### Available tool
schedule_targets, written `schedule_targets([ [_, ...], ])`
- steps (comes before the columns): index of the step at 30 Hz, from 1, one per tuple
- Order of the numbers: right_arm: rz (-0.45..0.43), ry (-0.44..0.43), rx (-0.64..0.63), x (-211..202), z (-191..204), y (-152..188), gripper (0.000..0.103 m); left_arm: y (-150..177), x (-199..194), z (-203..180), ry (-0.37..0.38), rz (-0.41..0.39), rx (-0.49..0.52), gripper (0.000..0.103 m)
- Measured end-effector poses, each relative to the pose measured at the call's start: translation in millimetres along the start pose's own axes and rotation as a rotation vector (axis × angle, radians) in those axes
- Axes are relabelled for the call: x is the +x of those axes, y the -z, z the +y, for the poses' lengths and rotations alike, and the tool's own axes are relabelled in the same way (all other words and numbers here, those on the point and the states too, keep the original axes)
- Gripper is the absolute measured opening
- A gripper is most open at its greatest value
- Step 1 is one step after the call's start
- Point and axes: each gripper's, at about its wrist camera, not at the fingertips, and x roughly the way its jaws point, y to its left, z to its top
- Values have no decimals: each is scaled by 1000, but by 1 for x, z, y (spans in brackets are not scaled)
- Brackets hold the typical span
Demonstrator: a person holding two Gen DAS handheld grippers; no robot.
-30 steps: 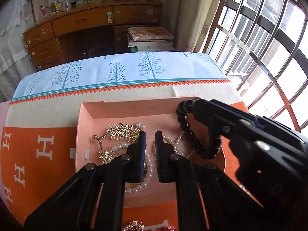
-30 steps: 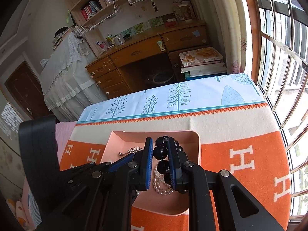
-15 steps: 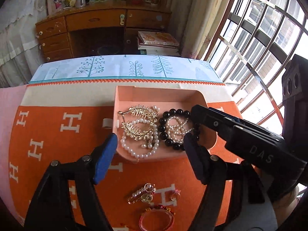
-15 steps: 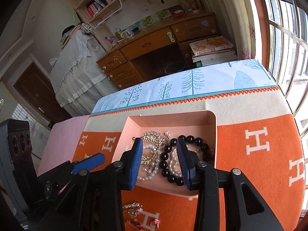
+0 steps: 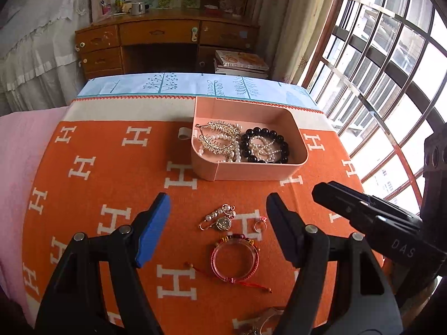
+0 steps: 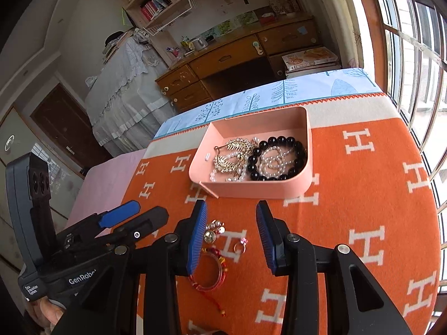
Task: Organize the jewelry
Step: 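Grasp the white watch band with the right tool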
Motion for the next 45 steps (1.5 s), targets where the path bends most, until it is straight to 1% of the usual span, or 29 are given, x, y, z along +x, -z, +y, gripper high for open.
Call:
schedule_targets([
  [2,-3,0,0,-10,2,14,37,8,-10,-2,-6,-14,3,69],
  [5,-6,-7,2,-24,6,34,38,18,-20,-6,0,-15,4,69],
  [10,-20,-33,21,-43,5,55,38,36,-33,-9,12,-25,-5,69],
  [14,-11,-83,70,-54,-2,74,38,50,-37,-13,4,-29,4,69],
  [18,5,-83,70,-59,-6,92,38,61,-41,-18,1,-47,20,69],
  [21,17,-87,63,-63,-4,102,38,69,-40,-21,5,-46,33,69],
  [25,13,-63,24,-69,0,110,38,78,-38,-21,22,-26,36,69],
  [30,25,-21,-19,-71,3,119,38,91,-40,-14,15,-17,34,69],
  [35,67,18,-49,-64,0,128,38,107,-37,-2,2,20,20,69],
  [40,120,38,-80,-54,-3,137,38,124,-34,3,10,54,26,69],
  [45,160,48,-149,-51,5,148,38,130,-31,7,11,73,23,69],
])
